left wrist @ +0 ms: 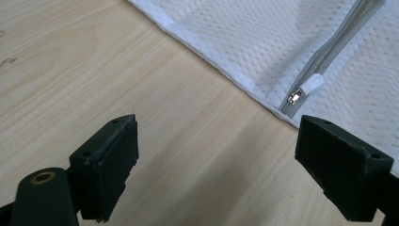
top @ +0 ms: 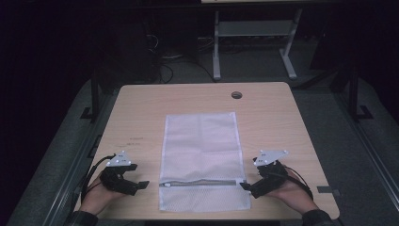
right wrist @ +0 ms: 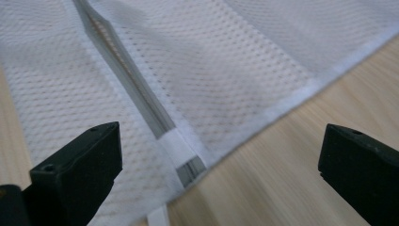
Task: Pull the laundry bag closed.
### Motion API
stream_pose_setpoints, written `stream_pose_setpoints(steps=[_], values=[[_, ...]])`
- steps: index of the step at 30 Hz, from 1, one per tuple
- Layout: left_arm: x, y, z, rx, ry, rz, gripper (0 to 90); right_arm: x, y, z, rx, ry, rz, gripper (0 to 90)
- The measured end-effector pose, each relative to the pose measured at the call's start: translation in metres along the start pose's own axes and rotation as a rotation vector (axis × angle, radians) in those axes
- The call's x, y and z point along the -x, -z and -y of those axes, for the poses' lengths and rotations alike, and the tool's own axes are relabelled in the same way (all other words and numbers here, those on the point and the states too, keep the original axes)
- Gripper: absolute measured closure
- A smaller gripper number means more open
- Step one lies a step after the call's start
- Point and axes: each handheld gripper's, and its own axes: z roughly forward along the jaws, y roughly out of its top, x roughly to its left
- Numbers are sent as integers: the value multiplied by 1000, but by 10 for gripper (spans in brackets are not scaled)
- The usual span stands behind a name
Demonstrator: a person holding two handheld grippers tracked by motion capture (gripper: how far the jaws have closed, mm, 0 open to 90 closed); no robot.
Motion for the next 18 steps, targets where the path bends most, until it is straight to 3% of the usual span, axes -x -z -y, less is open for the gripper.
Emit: stream_pose_setpoints(steps=[18], values=[[-1, 1, 1, -2, 6, -7, 132, -27, -27, -36, -3, 130, -122, 0]])
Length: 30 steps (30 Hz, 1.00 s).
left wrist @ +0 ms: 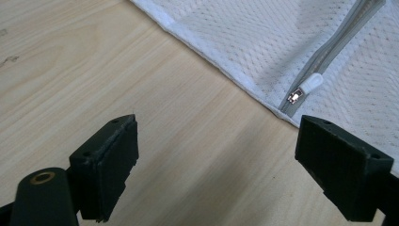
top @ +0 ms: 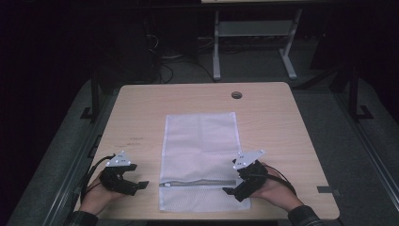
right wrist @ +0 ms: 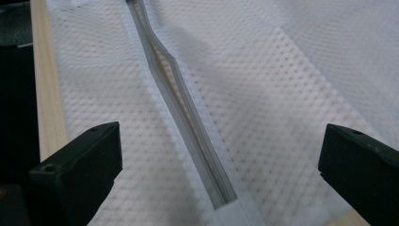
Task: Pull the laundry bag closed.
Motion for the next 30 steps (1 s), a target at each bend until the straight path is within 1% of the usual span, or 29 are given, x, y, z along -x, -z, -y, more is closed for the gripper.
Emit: stream_pose_setpoints(steps=[2, 9, 12, 15, 20, 21, 27, 28, 30], values=[[0, 0, 0, 4, -1, 2, 132, -1, -3, -4, 0, 8, -7, 0], [2, -2, -1, -5, -13, 11, 131, -7, -13, -19, 4, 39, -39, 0], [2, -2, -2, 0, -11, 11, 132, -8, -20, -24, 8, 42, -55, 0], [2, -2, -2, 1, -13, 13, 132, -11, -26, -28, 3, 61, -65, 0], [1, -1, 0, -2, -8, 12, 132, -15, -35, -38, 2, 79, -82, 0], [0, -1, 0, -1, -8, 12, 132, -16, -37, -40, 3, 78, -85, 0], [1, -1, -2, 3, -11, 11, 132, -22, -51, -50, -6, 104, -109, 0], [2, -1, -2, -4, -16, 14, 132, -23, -53, -51, -8, 105, -112, 4], [2, -2, -2, -4, -17, 16, 132, -25, -57, -55, -6, 123, -118, 32]])
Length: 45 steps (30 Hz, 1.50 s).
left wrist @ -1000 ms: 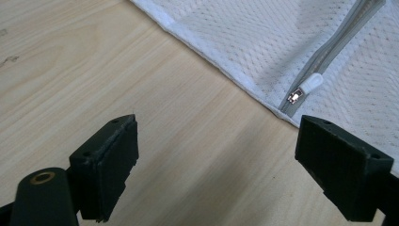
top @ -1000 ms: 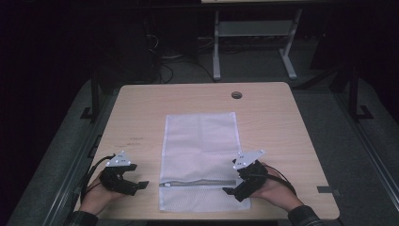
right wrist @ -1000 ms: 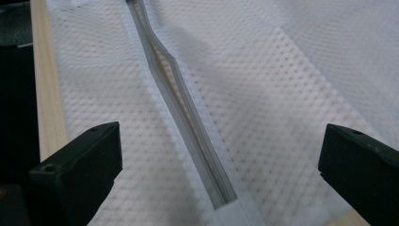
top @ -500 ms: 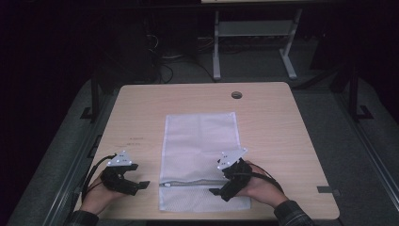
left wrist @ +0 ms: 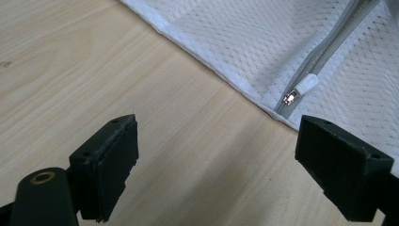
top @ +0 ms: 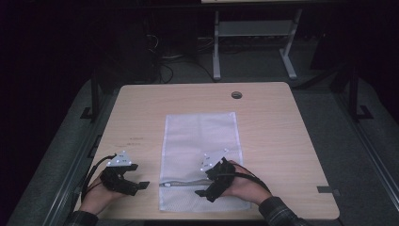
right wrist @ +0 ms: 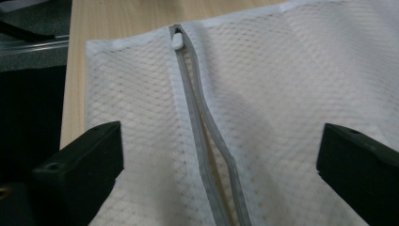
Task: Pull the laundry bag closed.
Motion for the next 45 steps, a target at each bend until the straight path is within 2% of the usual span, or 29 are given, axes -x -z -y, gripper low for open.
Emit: stream_pose_setpoints(steps=[6, 17, 21, 25, 30, 35, 40, 41, 42, 45], values=[[-1, 0, -1, 5, -1, 3, 132, -1, -17, -11, -3, 18, -27, 56], [1, -1, -3, 5, -9, 16, 133, -3, -45, -18, -25, 46, -65, 143], [3, -2, -2, 1, -14, 22, 134, -5, -50, -19, -43, 53, -71, 173], [2, -1, 0, -5, -12, 26, 135, -7, -55, -17, -62, 82, -75, 240], [3, -1, -2, -3, -12, 26, 136, -9, -57, -15, -66, 78, -81, 303], [5, -3, -1, -14, -16, 37, 137, -8, -54, -15, -68, 66, -66, 436], [5, -3, -2, -14, -18, 44, 137, -8, -52, -16, -69, 53, -54, 612], [5, -3, -2, -14, -18, 44, 138, -8, -52, -16, -69, 53, -54, 612], [6, -3, -3, -11, -18, 49, 139, -8, -52, -15, -65, 51, -49, 695], [9, -4, -3, -14, -22, 63, 141, -8, -51, -15, -64, 46, -49, 788]])
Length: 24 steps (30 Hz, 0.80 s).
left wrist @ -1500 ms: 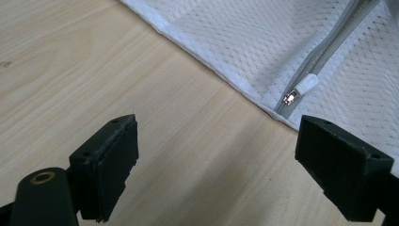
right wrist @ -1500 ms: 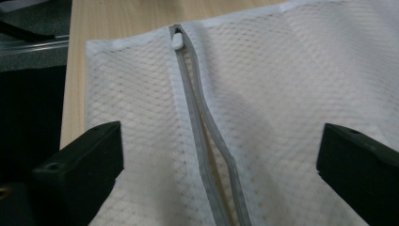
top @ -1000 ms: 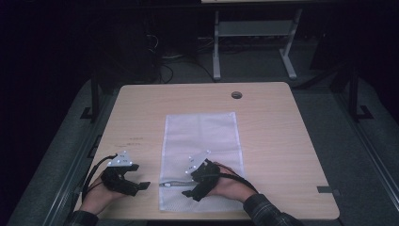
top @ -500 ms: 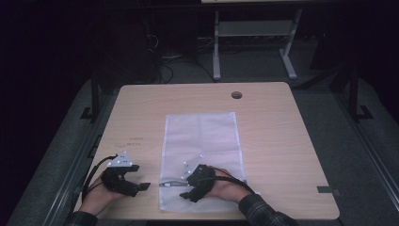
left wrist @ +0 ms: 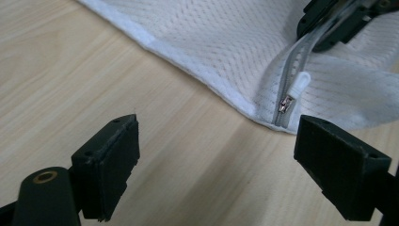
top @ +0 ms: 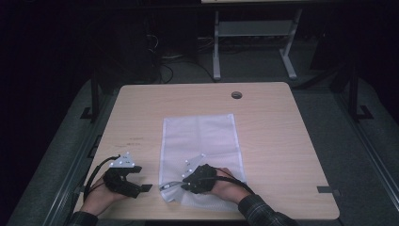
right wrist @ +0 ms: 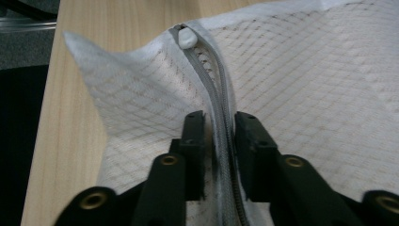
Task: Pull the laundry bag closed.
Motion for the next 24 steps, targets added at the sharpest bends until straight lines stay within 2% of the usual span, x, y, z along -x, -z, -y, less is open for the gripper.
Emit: stream_pose_setpoints(steps=[3, 10, 16, 24], values=[[2, 0, 0, -7, -5, 12, 143, 3, 0, 0, 1, -7, -1, 855], [6, 1, -4, 5, -6, 31, 146, 5, 6, 0, 29, -34, 7, 858], [17, -4, -10, 5, -26, 61, 167, 8, 16, -3, 77, -65, 18, 858], [26, -12, -19, 4, -19, 82, 167, 10, 27, -4, 120, -80, 28, 858]])
